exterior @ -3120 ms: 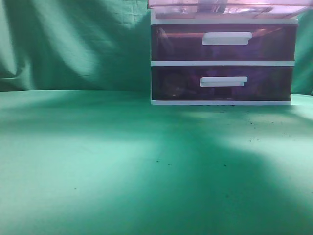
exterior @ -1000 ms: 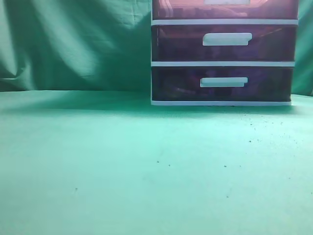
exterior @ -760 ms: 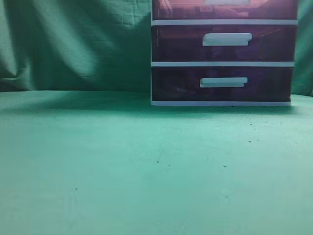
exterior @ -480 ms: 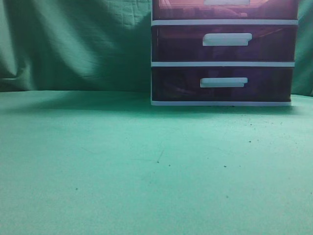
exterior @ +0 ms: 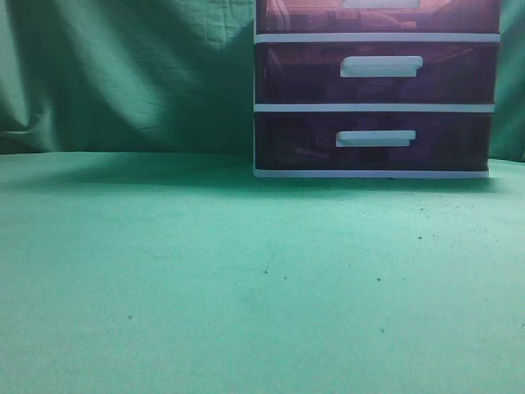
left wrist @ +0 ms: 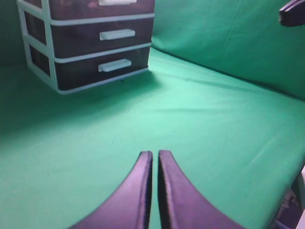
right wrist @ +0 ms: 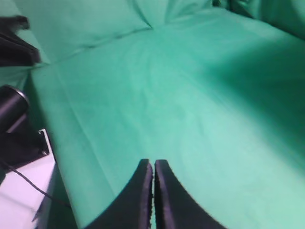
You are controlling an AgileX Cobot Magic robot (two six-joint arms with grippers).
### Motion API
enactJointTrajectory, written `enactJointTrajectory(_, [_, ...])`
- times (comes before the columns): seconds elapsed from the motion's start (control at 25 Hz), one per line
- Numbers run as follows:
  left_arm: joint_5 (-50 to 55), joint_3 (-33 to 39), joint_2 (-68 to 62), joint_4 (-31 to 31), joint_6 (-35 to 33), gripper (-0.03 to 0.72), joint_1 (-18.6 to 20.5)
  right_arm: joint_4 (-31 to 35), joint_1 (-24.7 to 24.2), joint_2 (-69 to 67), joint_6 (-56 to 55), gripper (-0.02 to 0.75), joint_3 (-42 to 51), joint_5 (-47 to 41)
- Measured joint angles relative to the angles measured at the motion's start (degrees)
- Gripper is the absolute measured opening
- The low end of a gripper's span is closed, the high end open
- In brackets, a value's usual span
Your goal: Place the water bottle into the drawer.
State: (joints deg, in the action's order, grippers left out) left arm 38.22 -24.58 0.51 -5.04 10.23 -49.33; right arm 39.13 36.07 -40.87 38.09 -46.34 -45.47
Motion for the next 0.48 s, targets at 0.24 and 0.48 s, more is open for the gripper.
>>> enactJointTrajectory(0.24, [-0.78, 2.32, 0.33, 0.00, 0.00, 0.000, 0.00, 12.71, 0.00, 8.61, 12.16, 0.000, 12.16, 6.20])
enactJointTrajectory(0.48, [-0.79, 3.06, 0.33, -1.97, 0.00, 0.000, 0.00, 24.99, 0.00, 14.55, 23.04, 0.000, 22.57, 14.37])
